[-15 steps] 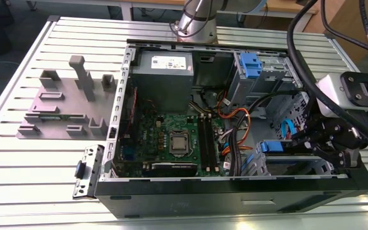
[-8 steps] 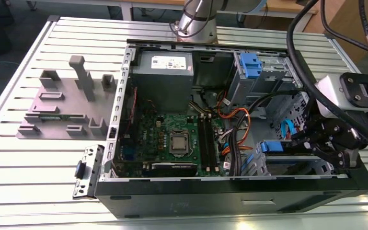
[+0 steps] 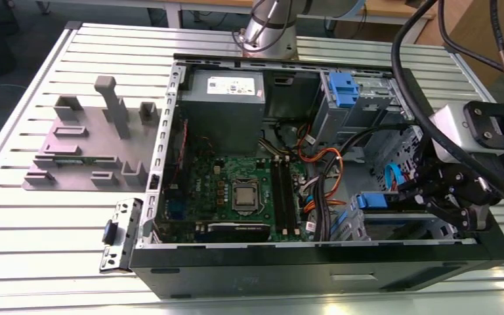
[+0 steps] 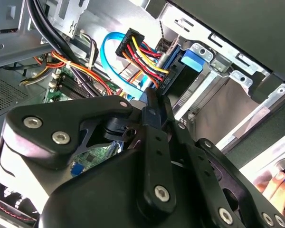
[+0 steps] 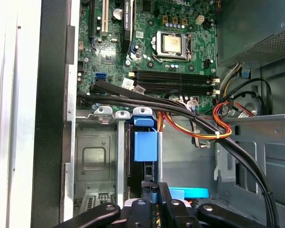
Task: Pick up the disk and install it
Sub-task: 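Insert the second disk wire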
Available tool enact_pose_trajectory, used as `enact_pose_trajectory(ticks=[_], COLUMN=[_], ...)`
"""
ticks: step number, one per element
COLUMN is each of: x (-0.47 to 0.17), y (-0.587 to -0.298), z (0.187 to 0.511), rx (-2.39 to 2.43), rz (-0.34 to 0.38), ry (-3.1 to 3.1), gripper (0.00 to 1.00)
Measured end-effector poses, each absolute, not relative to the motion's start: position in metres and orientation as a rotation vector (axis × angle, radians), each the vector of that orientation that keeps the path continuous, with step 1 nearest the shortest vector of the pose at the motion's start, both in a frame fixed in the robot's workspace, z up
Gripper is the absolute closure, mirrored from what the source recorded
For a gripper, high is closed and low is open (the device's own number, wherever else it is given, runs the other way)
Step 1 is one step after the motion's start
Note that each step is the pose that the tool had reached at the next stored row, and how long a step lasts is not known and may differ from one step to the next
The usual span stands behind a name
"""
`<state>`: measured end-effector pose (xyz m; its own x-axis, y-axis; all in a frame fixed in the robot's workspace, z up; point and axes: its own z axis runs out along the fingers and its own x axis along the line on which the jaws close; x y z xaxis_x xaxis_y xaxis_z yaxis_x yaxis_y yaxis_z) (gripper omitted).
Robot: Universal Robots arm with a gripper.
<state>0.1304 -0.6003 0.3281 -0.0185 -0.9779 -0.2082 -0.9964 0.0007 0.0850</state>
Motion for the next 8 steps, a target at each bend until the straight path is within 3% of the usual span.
enact_pose_trajectory(ticks=[8], x=[0.1305], y=[-0.6003], z=[0.3314], rx=[-2.136], rz=[0.319], ry=[2.157], gripper=[0.82])
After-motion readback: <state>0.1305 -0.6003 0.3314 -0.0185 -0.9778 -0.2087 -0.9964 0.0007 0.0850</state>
